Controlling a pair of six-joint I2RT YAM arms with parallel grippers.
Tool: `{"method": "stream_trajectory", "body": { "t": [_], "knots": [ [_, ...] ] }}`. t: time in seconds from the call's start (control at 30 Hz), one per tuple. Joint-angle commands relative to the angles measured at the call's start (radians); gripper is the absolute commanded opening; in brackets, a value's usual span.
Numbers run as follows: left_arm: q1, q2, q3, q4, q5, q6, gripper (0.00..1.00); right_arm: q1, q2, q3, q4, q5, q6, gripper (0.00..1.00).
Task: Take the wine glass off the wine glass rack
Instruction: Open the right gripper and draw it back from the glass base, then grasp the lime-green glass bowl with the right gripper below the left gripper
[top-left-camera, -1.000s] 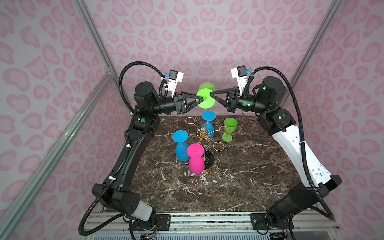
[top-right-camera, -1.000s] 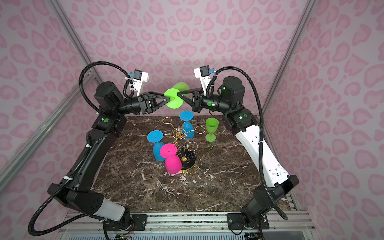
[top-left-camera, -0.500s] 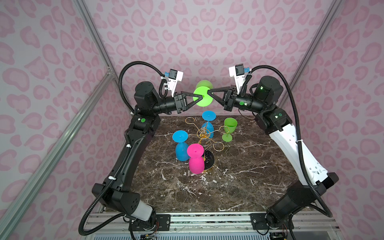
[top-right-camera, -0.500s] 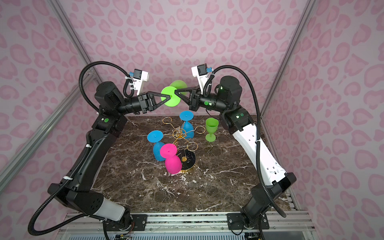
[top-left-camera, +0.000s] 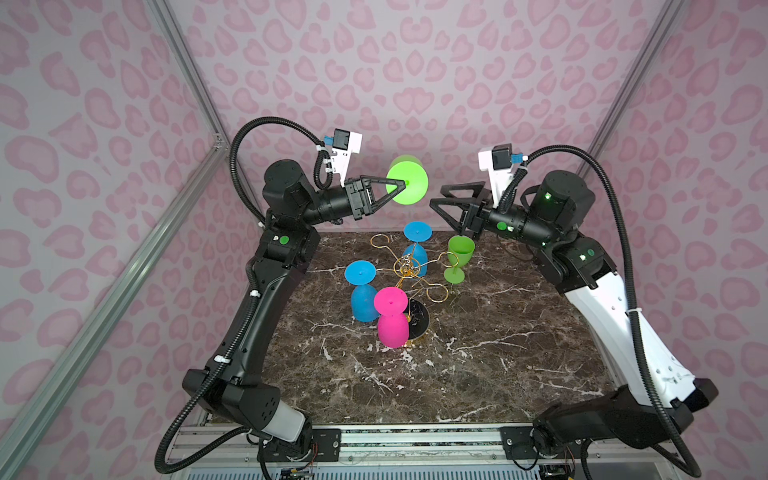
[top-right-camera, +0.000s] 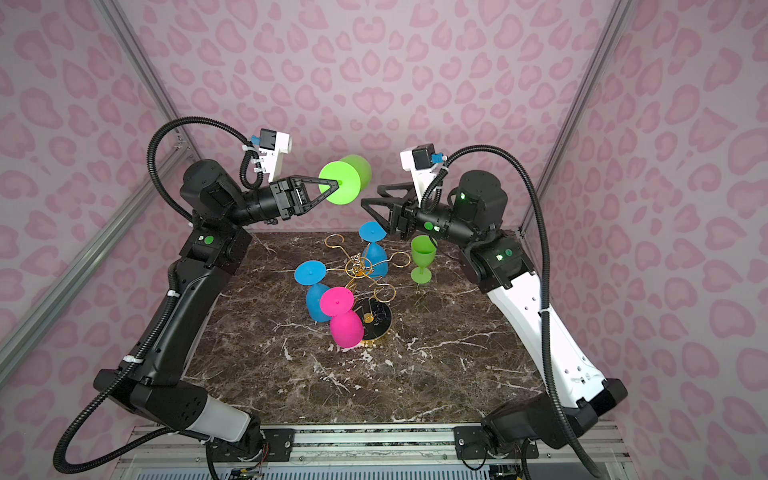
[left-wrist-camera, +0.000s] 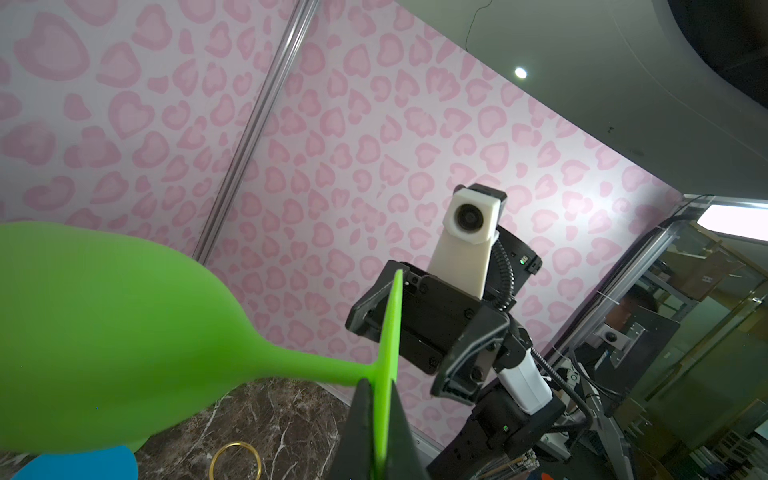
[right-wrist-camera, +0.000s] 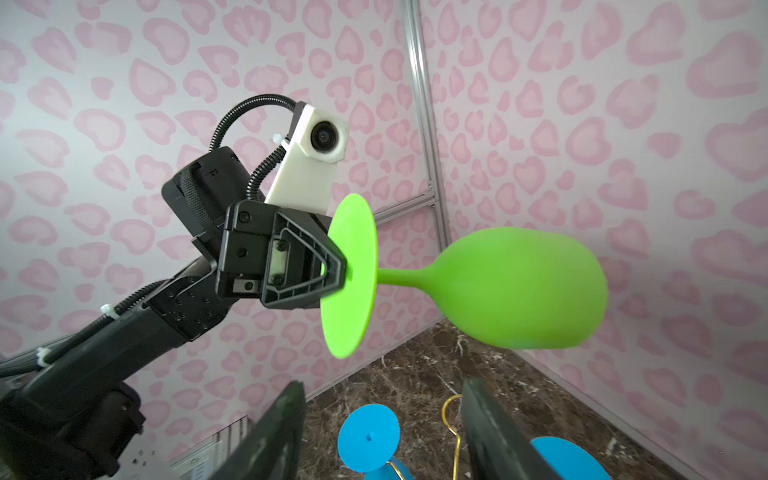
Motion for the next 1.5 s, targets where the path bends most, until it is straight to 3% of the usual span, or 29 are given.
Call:
{"method": "stream_trajectory", "body": {
  "t": [0.0, 0.27, 0.73, 1.1, 1.47],
  "knots": [
    [0.002, 0.017, 0.027, 0.054, -0.062, -0.074, 0.04, -0.002, -0.075, -0.122, 0.030, 0.164, -0.134, 0.78],
    [0.006, 0.054, 0.040, 0.157, -0.094, -0.249, 0.04, -0.001, -0.123, -0.336, 0.275, 0.281, -0.288, 0.98],
    [0.005, 0.003, -0.002, 0.170, -0.128, -0.282, 0.04, 0.024, 0.093, -0.337, 0.714, 0.214, -0.320, 0.99],
    [0.005, -0.012, -0.029, 0.194, -0.147, -0.326, 0.04, 0.059, 0.225, -0.230, 0.811, 0.221, -0.354, 0.99],
    [0.003, -0.026, -0.047, 0.211, -0.148, -0.353, 0.04, 0.068, 0.316, -0.123, 0.774, 0.245, -0.367, 0.99]
  ]
}}
